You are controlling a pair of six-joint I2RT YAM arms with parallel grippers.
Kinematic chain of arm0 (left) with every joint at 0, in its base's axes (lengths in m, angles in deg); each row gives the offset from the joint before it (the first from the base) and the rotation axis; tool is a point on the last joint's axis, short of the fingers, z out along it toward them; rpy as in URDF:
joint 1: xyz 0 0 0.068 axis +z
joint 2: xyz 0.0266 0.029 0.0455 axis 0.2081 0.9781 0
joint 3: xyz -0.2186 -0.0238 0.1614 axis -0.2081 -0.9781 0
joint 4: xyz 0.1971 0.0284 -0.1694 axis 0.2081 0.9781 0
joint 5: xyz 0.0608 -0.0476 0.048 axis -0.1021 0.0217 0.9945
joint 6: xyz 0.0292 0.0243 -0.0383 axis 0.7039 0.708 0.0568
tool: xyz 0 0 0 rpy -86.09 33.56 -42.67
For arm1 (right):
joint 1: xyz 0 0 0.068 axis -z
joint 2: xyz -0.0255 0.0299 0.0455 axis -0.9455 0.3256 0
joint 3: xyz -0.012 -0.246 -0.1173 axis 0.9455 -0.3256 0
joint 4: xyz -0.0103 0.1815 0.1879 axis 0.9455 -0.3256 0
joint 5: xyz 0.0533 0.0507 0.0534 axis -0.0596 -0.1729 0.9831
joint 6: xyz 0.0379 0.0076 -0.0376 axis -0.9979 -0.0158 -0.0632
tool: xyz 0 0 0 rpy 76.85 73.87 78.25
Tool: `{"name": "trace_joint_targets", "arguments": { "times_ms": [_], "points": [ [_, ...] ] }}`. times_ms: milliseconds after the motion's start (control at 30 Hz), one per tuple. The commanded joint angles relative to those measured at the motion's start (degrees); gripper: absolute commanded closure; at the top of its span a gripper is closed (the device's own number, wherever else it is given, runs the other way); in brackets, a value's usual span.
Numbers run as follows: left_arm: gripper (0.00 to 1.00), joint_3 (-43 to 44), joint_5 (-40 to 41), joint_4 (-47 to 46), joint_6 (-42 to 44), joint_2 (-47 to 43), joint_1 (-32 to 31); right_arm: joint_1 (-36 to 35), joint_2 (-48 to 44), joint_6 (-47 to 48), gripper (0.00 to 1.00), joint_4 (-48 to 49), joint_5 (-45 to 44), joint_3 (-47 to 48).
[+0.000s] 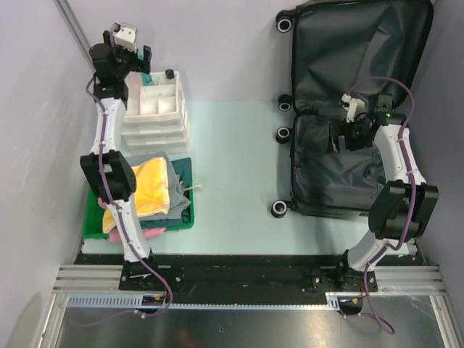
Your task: Open, take out, and arrange the luggage
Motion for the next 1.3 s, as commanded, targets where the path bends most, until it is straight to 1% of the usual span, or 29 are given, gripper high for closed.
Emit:
{"name": "trace_joint_targets", "arguments": {
  "times_ms": [0, 100, 200, 233, 300, 333, 467, 633, 700, 767, 900, 933, 1000, 1100, 1133, 1167, 1233, 1267],
  "points": [
    [0.0, -1.42, -1.05, -2.67, -2.55, -5.32, 0.21, -0.32, 0.74, -0.45, 0.0, 0.9, -0.14, 3.62],
    [0.0, -3.16, 0.09, -2.67, -3.52, -7.6, 0.21, -0.32, 1.44, -0.71, 0.0, 1.08, 0.3, 4.5],
    [0.0, -8.7, 0.97, -2.76, -3.96, -11.73, -0.14, -0.32, 1.71, -1.15, 0.0, 1.43, 0.74, 4.85],
    [0.0, -11.76, 2.8, -2.94, -4.05, -13.92, -0.23, -0.32, 1.79, -1.41, 0.0, 1.6, 0.83, 4.94],
    [0.0, -14.23, 4.74, -3.38, -5.8, -16.13, -0.23, -0.32, 1.79, -1.68, 0.0, 1.87, 1.18, 4.94],
    [0.0, -16.51, 7.36, -3.47, -6.68, -18.14, -0.23, -0.49, 1.97, -1.77, 0.0, 2.04, 1.36, 5.03],
    [0.0, -23.11, 9.32, -3.38, -10.81, -24.65, -0.32, -0.58, 2.06, -3.26, 0.0, 3.53, 2.06, 4.86],
    [0.0, -30.93, 10.11, -1.8, -10.82, -34.67, -1.72, -0.67, 0.66, -5.1, 0.0, 7.4, 3.2, 3.37],
    [0.0, -31.74, 10.81, 1.27, -9.33, -37.91, -3.03, -0.76, -0.4, -6.15, 0.0, 9.69, 3.99, 2.84],
    [0.01, -31.91, 11.17, 6.96, -8.19, -39.59, -4.09, -0.93, -1.28, -6.69, 0.0, 11.61, 4.34, 2.14],
    [0.0, -34.63, 10.65, 13.05, -7.22, -44.07, -8.12, -1.9, -2.86, -8.01, 0.0, 13.91, 4.7, 1.52],
    [0.0, -35.94, 9.51, 14.1, -7.39, -44.61, -8.14, -2.07, -3.3, -8.53, 0.0, 14.26, 4.7, 1.34],
    [0.0, -36.66, 6.18, 18.14, -8.79, -45.31, -11.73, -2.51, -4.61, -8.88, 0.0, 15.49, 4.52, 0.29],
    [0.0, -37.98, 2.48, 22.62, -11.08, -45.49, -14.63, -4.09, -6.11, -9.33, 0.0, 17.33, 4.61, -1.64],
    [0.0, -38.76, 1.86, 23.68, -10.82, -45.32, -15.6, -5.05, -6.99, -9.33, 0.0, 17.77, 4.44, -2.08],
    [0.0, -39.2, 2.38, 25.78, -10.38, -45.14, -17.96, -5.76, -7.34, -9.59, 0.0, 18.73, 3.82, -2.44],
    [0.0, -39.3, 3.86, 28.86, -10.2, -43.04, -19.65, -7.25, -8.13, -10.46, 0.0, 19.62, 3.38, -2.96],
    [0.0, -39.21, 3.18, 31.57, -10.81, -42.25, -20.09, -7.7, -8.4, -11.86, 0.0, 20.75, 3.29, -3.23]
  ]
}}
